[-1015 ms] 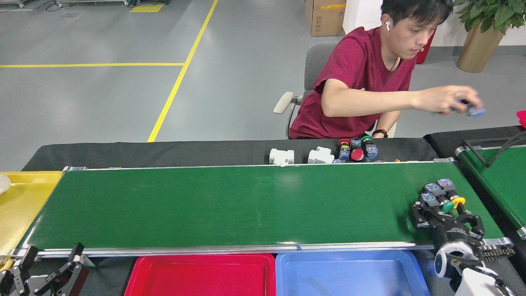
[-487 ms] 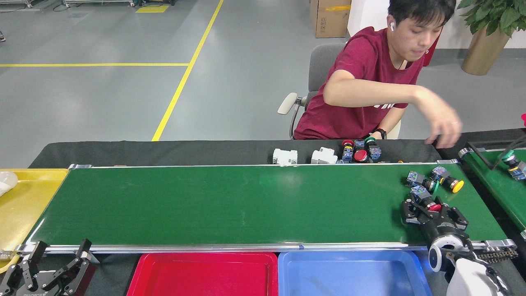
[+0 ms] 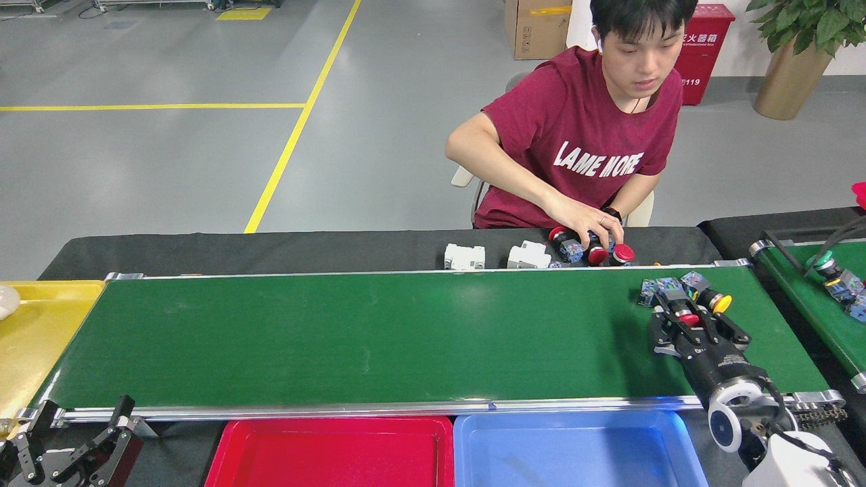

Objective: Pick switch part from conveyor to tray

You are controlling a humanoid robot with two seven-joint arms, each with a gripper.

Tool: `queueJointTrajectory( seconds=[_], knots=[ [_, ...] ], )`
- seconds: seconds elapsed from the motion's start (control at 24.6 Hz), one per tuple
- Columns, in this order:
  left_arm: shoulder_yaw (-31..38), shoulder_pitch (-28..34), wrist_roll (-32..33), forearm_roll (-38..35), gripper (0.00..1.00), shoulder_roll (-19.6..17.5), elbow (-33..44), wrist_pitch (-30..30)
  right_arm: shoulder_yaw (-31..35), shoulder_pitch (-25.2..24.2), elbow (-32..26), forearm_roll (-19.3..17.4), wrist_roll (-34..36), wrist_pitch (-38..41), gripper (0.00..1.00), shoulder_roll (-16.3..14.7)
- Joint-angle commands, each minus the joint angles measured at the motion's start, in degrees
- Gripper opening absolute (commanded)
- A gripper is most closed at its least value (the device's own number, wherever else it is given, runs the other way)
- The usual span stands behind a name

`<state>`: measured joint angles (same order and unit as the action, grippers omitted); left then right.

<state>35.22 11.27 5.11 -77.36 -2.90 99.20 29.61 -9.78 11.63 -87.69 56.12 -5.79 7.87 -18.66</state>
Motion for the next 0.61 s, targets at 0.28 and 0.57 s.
queueJointTrajectory(
  seconds=[0.28,0.57],
  knots=[
    [-0.3,0.0,-0.4,0.2,1.0,-0.7,0.4,0.1,-29.7,5.0,-3.3,5.8,-2.7,7.4,0.19,13.0],
    [-0.3,0.3,-0.4,0.2,1.0,-0.7,0.6,0.0,-40.8,2.6,-0.6,10.4,-4.2,-3.8,0.97,14.2]
  ],
)
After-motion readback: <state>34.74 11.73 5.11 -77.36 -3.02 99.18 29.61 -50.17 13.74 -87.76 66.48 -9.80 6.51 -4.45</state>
